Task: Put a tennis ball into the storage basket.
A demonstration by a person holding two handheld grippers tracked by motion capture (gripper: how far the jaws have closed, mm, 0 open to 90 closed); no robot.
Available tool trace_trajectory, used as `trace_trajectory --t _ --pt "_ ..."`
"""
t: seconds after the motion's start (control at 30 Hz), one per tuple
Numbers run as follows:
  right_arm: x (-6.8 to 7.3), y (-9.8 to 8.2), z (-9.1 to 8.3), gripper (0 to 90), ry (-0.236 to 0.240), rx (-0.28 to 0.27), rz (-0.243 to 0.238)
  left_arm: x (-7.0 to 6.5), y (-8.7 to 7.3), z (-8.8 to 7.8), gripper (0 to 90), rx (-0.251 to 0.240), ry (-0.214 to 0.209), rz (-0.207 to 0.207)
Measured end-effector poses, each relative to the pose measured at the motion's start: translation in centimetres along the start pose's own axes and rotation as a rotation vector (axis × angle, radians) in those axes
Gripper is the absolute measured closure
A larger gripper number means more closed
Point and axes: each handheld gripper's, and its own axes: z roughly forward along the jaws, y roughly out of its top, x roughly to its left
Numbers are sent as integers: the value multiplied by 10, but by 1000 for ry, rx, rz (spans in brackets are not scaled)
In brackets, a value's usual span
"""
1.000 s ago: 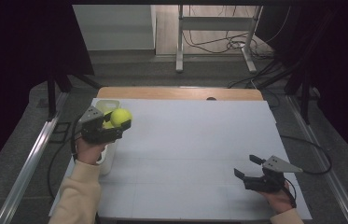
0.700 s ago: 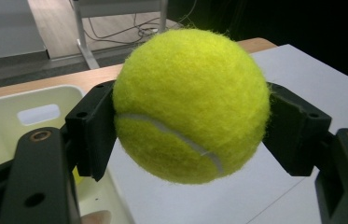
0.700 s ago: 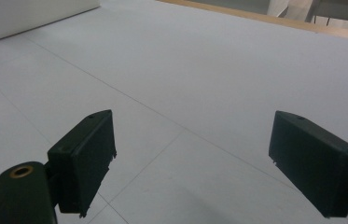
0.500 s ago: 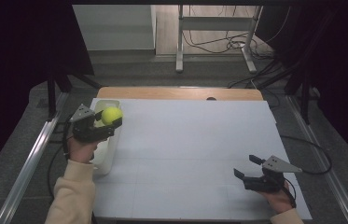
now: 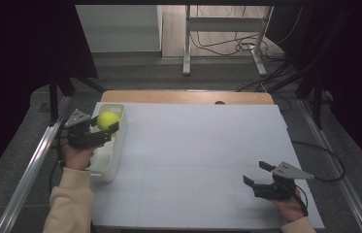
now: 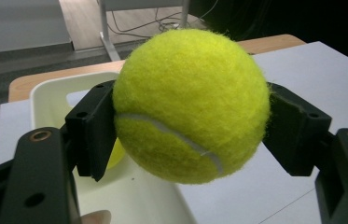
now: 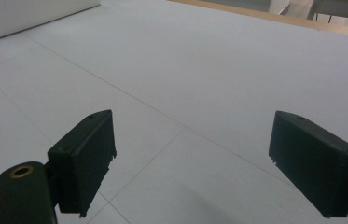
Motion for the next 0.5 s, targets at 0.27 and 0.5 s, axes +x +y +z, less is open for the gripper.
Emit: trace_trajectory --t 0.27,0.5 --pt "0 0 0 150 0 2 -2 9 -3 -6 262 16 19 -13" --pt "1 0 0 150 1 2 -2 12 -4 -5 262 33 28 -10"
